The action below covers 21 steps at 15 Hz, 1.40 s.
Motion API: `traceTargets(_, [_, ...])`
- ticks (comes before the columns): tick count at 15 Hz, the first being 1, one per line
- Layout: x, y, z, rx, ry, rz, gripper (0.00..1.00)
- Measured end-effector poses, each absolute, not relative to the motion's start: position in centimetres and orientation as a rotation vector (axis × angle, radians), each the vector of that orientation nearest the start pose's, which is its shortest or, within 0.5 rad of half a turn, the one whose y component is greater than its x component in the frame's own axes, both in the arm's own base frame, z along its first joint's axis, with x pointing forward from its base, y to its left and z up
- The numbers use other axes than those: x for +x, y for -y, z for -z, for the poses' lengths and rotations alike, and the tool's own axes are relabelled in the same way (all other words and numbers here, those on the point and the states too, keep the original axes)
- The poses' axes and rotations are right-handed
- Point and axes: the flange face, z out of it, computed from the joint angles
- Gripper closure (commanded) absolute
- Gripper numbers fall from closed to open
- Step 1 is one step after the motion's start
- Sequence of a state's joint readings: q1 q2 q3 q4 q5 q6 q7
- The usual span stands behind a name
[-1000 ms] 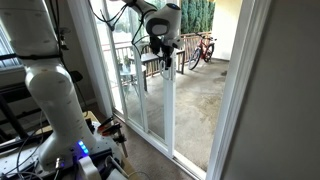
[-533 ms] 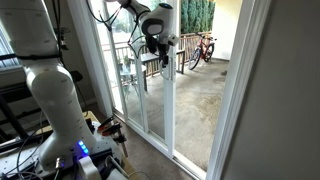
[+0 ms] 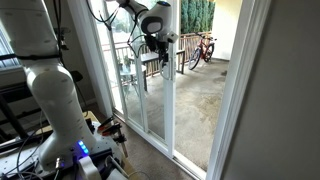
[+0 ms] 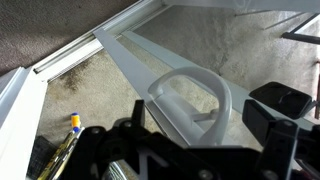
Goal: Slide the glass door to the right
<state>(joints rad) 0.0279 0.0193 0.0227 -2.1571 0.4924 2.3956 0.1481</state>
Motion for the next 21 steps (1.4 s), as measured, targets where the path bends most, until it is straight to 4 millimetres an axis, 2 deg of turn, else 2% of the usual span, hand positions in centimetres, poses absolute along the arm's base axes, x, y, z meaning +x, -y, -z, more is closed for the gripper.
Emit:
traceTargets(4, [56.7,-3.2,-42.3,-2.681,-0.587,0.274,0.0])
traceTargets(8, [57.7,-3.2,-42.5,-2.679,-0.617,0.28,0.0])
traceTargets(21, [60.7,-2.0,-40.3,-2.676,-0.679,0.25,0.0])
